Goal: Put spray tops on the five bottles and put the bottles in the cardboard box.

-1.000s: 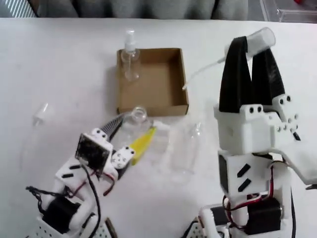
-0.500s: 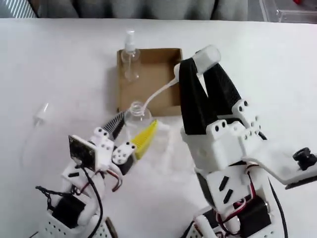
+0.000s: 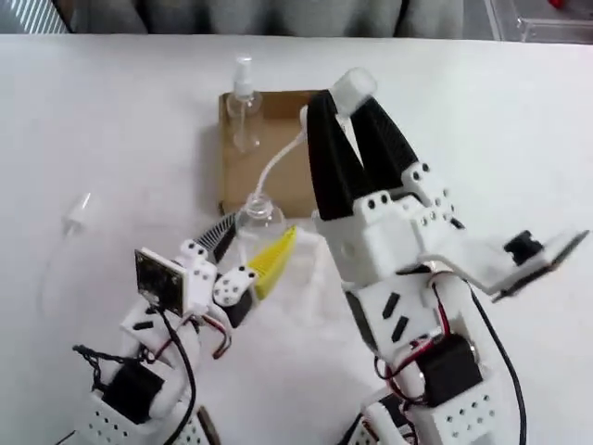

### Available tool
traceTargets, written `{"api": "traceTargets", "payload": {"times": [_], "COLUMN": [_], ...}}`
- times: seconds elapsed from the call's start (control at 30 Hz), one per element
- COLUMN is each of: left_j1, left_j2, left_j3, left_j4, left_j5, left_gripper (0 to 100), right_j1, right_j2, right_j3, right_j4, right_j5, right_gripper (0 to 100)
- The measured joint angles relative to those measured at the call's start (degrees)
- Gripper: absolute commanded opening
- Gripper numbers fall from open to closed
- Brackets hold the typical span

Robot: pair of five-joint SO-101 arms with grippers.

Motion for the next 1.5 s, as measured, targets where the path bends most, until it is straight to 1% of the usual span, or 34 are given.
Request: {"api": "traceTargets", "payload": {"times": [0.27,0.8,1.0,1.07,1.2,1.27,1.33,1.5], "left_j1": [0.0,0.0,0.0,0.0,0.0,0.0,0.0,0.0], "left_j2": [0.0,0.0,0.0,0.0,0.0,0.0,0.0,0.0], "left_j3": [0.0,0.0,0.0,0.0,0.0,0.0,0.0,0.0], "left_j4": [-0.2,-0.2,-0.2,-0.2,-0.2,-0.2,-0.2,-0.2], "left_j5": [0.0,0.0,0.0,0.1,0.1,0.1,0.1,0.0], "left_gripper": [2,2,2,2,2,2,2,2], "right_j1": [0.0,-0.8,-8.2,-9.4,-10.5,-11.0,-11.2,-11.1], "right_j2": [1.3,1.3,1.3,1.3,1.3,1.3,1.3,1.4], "right_j3": [1.3,11.2,15.1,15.2,15.2,15.2,15.2,12.3], "right_j4": [-1.4,-1.5,2.0,3.8,7.4,9.2,10.5,14.3], "right_j5": [2.8,3.6,13.7,14.9,15.4,15.3,15.3,15.4], "right_gripper": [1.6,2.1,2.2,4.7,18.2,22.4,22.9,19.7]}}
